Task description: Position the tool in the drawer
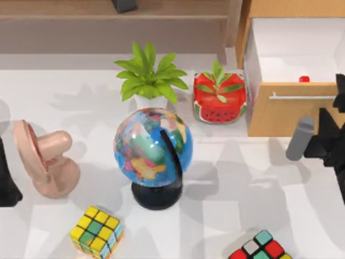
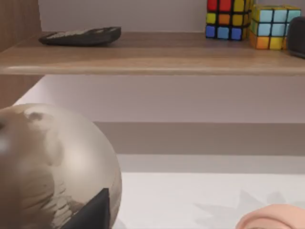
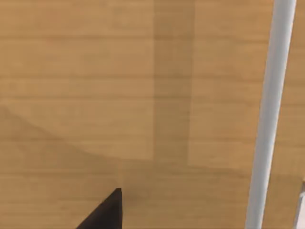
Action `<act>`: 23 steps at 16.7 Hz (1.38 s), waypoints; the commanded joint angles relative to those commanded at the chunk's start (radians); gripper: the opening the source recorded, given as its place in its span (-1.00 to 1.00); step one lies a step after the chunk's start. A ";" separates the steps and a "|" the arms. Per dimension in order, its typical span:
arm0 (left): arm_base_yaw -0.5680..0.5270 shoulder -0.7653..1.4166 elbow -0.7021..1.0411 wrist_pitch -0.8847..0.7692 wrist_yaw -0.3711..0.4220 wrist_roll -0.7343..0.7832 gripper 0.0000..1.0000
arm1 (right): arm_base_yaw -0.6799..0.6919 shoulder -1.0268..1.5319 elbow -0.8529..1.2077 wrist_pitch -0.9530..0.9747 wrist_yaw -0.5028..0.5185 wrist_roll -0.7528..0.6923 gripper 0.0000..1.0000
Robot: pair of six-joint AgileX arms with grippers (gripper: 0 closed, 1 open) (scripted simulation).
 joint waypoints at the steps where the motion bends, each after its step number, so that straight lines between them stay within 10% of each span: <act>1: 0.000 0.000 0.000 0.000 0.000 0.000 1.00 | 0.000 0.000 0.000 0.000 0.000 0.000 0.40; 10: 0.000 0.000 0.000 0.000 0.000 0.000 1.00 | 0.000 0.000 0.000 0.000 0.000 0.000 -0.96; 23: 0.000 0.000 0.000 0.000 0.000 0.000 1.00 | -0.019 0.018 0.060 -0.041 -0.013 0.003 -1.00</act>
